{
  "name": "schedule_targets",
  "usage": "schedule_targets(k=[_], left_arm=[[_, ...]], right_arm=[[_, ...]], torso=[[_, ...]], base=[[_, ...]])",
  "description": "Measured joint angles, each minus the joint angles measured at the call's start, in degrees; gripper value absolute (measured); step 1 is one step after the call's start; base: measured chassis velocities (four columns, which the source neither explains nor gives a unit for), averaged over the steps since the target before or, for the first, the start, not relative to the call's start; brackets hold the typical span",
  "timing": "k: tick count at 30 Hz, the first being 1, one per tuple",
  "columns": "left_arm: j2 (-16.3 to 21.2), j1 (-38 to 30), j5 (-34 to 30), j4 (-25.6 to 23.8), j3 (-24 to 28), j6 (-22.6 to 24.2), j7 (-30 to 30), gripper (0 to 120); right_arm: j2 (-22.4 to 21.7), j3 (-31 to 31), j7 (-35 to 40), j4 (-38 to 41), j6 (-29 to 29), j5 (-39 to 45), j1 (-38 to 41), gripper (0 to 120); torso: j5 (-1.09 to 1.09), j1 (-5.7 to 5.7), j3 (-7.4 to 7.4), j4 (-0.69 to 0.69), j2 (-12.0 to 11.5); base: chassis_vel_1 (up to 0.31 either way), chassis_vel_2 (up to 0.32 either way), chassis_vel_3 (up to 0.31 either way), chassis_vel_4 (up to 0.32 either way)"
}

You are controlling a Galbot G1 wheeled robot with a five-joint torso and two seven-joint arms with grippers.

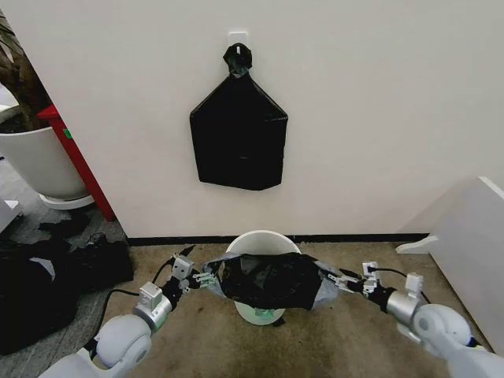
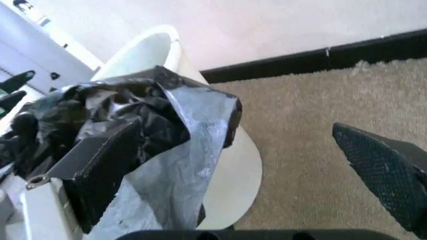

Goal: Place the garbage bag over the trash bin.

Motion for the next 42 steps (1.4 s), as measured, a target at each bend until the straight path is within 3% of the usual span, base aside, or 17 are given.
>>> schedule_targets(k=[5,10,14,18,19,21,23,28,34,37,39,42], left_arm=[[0.6,0.9,-3.9,-2.4,-0.5,-0.7,0.2,100],[1.4,2.8,-7.9,-7.0,-1.2,-0.6,-1.5,100],[0.8,5.1,-11.2,-12.7,-7.5,1.6,-3.7,100],[0.4,8.3,-13.4,-17.5,-13.2,3.6,-4.7,100],[-0.1,12.7,-14.8,-21.5,-18.4,4.8,-5.2,100],[-1.4,17.9,-15.1,-24.9,-24.6,5.9,-5.2,100],[-2.2,19.9,-15.1,-26.2,-26.9,6.3,-5.2,100],[-8.4,30.1,-13.4,-31.5,-36.8,7.6,-4.7,100],[-14.3,35.7,-9.5,-33.3,-40.1,7.3,-3.3,100],[-17.2,37.7,-7.7,-33.6,-40.5,7.4,-2.9,100],[-18.1,38.2,-7.1,-33.6,-40.5,7.4,-2.6,100],[-20.4,39.4,-4.7,-33.6,-40.4,7.4,-1.9,100]], right_arm=[[-0.3,3.1,-0.1,3.4,0.7,0.5,-2.8,100],[-0.6,7.5,4.8,10.5,1.4,1.3,-6.0,100],[-1.3,10.9,15.1,19.2,0.1,2.2,-6.5,100],[-2.0,11.1,22.2,23.1,-1.5,1.7,-4.5,100],[-3.1,9.8,28.0,25.4,-3.0,0.8,-1.1,100],[-4.3,7.7,32.2,26.6,-5.4,-0.4,3.3,100],[-4.7,7.1,32.9,26.8,-6.5,-0.8,5.0,100],[-7.8,3.5,30.1,25.4,-12.4,-5.3,13.0,100],[-9.6,-3.4,21.9,21.3,-17.3,-9.4,20.2,100],[-9.7,-12.3,19.1,18.2,-21.2,-10.0,29.1,100],[-9.6,-14.9,19.1,17.3,-22.3,-9.8,32.1,100],[-8.2,-25.9,18.9,12.7,-23.9,-9.9,42.5,100]], torso=[[0.01,0.0,0.0,0.0,0.0],[0.0,0.0,0.0,-0.01,0.0],[-0.02,0.0,0.0,-0.01,0.0],[-0.01,0.0,0.0,-0.02,0.0],[0.0,0.0,0.0,-0.01,0.0],[0.01,0.0,0.0,0.0,0.0],[0.01,0.0,0.0,0.02,0.0],[-0.02,0.0,0.0,0.02,0.0],[0.01,0.0,0.0,-0.01,0.0],[0.02,0.0,0.0,-0.01,0.0],[0.01,0.0,0.0,0.0,0.0],[-0.04,0.0,0.0,0.02,0.0]], base=[[0.0,0.0,0.0,0.0],[0.0,0.0,0.0,0.0],[0.0,0.0,0.0,0.0],[0.0,0.0,0.0,0.0],[0.0,0.0,0.0,0.0],[0.0,0.0,0.0,0.0],[0.0,0.0,0.0,0.0],[0.0,0.0,0.0,0.0],[0.0,0.0,0.0,0.0],[0.0,0.0,0.0,0.0],[0.0,0.0,0.0,0.0],[0.0,0.0,0.0,0.0]])
